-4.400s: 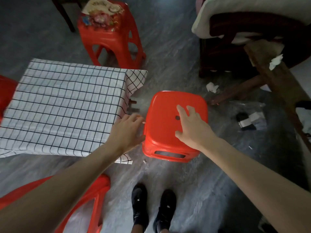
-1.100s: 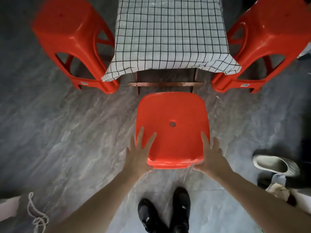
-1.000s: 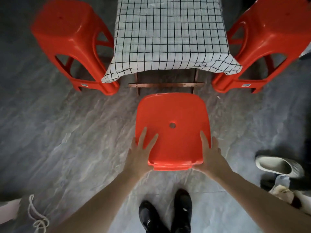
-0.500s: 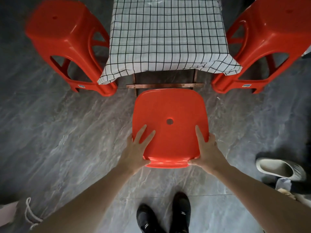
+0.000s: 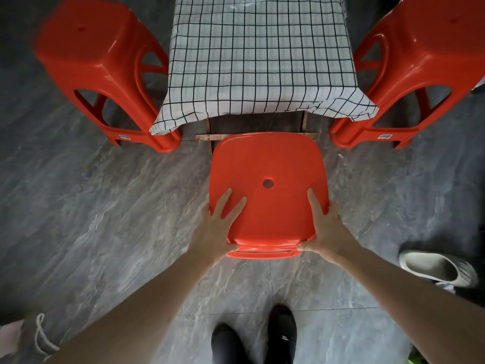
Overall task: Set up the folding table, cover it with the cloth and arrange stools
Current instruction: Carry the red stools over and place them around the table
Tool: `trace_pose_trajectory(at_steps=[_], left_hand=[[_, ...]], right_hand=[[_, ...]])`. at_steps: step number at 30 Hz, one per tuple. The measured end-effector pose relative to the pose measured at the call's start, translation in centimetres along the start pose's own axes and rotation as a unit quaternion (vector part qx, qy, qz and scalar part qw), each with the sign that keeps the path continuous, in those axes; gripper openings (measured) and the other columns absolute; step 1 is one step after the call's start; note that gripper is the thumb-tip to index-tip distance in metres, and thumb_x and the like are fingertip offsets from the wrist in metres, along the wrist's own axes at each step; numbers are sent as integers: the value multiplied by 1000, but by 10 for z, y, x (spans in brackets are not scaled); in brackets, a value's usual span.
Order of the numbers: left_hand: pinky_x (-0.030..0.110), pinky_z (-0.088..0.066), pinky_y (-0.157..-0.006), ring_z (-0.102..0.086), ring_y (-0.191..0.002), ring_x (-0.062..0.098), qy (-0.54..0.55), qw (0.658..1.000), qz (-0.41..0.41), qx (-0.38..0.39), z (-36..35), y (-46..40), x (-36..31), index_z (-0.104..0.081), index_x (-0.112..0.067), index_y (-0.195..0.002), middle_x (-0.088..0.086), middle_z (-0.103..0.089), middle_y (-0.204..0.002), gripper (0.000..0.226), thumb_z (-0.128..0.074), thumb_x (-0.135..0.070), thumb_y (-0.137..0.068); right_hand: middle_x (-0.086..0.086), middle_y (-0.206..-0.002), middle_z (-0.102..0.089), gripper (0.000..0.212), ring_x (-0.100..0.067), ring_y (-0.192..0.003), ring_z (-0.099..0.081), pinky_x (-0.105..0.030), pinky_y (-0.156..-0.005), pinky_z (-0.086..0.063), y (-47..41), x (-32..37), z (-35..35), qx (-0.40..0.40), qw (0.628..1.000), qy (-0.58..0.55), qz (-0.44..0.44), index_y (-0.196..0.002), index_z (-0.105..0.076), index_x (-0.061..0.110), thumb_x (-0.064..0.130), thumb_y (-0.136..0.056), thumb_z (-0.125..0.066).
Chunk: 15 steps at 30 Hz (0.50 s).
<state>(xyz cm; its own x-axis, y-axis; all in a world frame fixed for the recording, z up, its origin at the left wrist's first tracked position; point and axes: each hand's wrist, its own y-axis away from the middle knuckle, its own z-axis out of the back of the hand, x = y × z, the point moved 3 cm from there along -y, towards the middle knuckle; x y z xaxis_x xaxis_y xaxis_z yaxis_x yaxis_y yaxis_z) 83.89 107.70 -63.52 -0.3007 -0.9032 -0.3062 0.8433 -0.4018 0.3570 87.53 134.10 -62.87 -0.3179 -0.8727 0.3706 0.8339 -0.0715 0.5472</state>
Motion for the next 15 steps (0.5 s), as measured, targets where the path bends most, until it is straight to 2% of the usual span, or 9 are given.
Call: trace_pose_trajectory(at_steps=[3, 7, 11, 15], left_hand=[[40, -54, -90, -16, -139, 39, -7, 1000, 0, 3, -2, -1, 0, 9, -51, -147, -13, 23, -155, 119, -80, -44, -70], [44, -50, -96, -24, -136, 38, -32, 998, 8, 50, 7, -1, -2, 13, -49, -147, -11, 24, -156, 119, -78, -46, -71], [46, -44, -100, -32, -134, 32, -56, 997, 33, 48, 31, 5, -5, 2, -46, -150, -5, 11, -160, 103, -67, -55, -73], [40, -39, -99, -38, -130, 25, -100, 994, 43, 14, 67, 23, -6, -14, -37, -150, -3, -19, -156, 83, -57, -53, -81]], right_hand=[[-17, -148, -7, 139, -35, -132, -34, -46, -104, -44, -1, 4, 3, 14, 1000, 4, -14, -147, 24, 42, 30, -66, -89], [-20, -148, -5, 134, -34, -130, -35, -45, -99, -47, 1, 15, 9, 25, 998, 43, -42, -149, 22, 36, 27, -70, -86], [-21, -156, 4, 118, -38, -138, -26, -45, -101, -44, 10, 33, 25, -5, 996, 83, -36, -153, 12, 26, 30, -78, -79], [-16, -152, -22, 91, -34, -136, -35, -44, -106, -41, 26, 69, 52, -58, 995, 73, 22, -152, -13, 15, 39, -84, -70]])
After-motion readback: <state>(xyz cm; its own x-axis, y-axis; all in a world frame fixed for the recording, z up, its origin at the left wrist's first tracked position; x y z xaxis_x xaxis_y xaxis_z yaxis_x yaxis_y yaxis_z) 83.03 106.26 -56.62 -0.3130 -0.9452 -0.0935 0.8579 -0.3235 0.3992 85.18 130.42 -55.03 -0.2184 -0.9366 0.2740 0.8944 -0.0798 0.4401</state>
